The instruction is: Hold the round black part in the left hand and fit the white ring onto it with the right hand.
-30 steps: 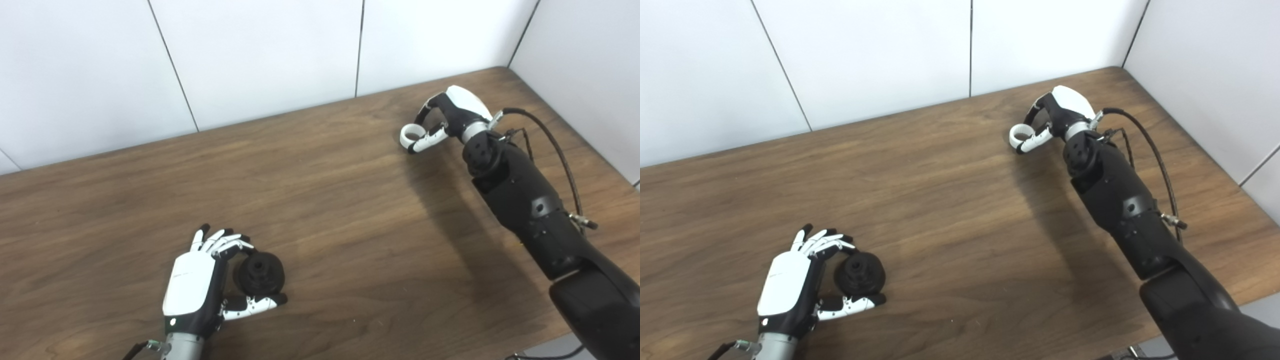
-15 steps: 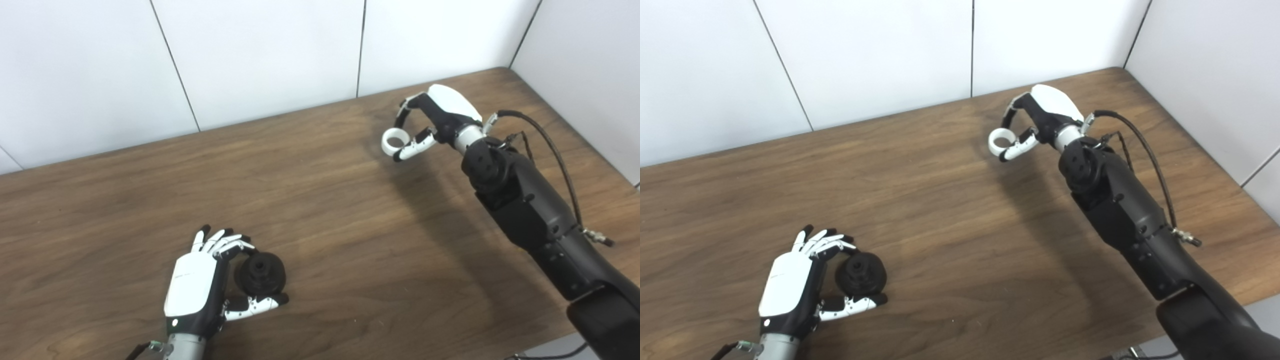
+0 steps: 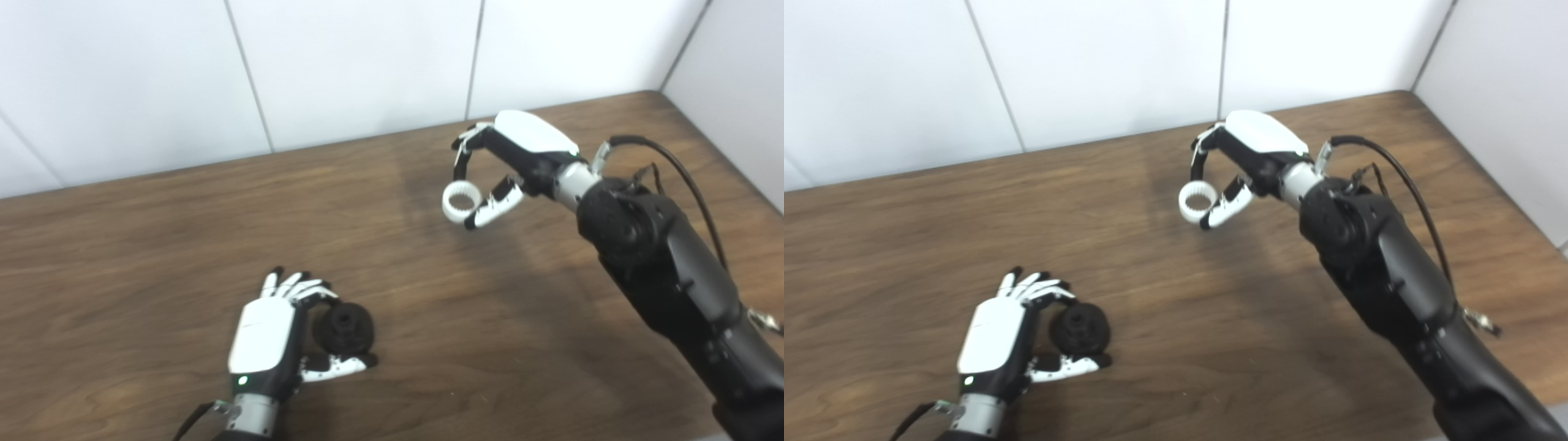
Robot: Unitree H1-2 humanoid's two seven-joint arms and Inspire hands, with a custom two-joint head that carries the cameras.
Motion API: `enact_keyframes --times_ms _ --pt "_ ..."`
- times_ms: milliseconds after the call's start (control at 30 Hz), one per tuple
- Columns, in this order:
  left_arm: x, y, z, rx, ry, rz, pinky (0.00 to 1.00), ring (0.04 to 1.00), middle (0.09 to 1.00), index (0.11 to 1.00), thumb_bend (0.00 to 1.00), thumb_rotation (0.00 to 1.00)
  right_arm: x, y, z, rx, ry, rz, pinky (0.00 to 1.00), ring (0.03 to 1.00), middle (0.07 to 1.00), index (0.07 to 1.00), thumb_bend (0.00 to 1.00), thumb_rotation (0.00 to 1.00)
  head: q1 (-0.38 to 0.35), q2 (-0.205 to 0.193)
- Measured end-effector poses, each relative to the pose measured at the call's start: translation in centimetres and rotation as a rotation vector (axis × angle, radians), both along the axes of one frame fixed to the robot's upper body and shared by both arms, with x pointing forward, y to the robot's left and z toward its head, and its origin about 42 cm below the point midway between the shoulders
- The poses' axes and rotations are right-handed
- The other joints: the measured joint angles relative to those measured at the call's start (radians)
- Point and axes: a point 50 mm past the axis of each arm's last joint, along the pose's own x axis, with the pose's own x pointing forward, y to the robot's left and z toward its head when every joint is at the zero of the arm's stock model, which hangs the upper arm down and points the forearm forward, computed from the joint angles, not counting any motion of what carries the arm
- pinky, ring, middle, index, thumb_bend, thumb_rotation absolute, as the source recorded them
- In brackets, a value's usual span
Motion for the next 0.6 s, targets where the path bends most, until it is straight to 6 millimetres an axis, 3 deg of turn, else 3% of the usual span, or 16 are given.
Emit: enact_keyframes --times_ms 400,600 --pt "0.0 -1.4 0.0 -0.01 -0.002 0.005 1.0 0.88 0.756 0.482 0.53 0.06 -2.6 4.2 -0.4 0.035 0.027 0.158 0.87 0.92 0.813 0.483 0.53 0.14 0.063 0.015" --pt "0.2 -1.9 0.1 -0.01 -0.004 0.0 1.0 0.875 0.753 0.482 0.53 0.06 -3.2 5.2 -0.9 0.029 0.048 0.192 0.89 0.933 0.811 0.483 0.53 0.14 0.083 0.028"
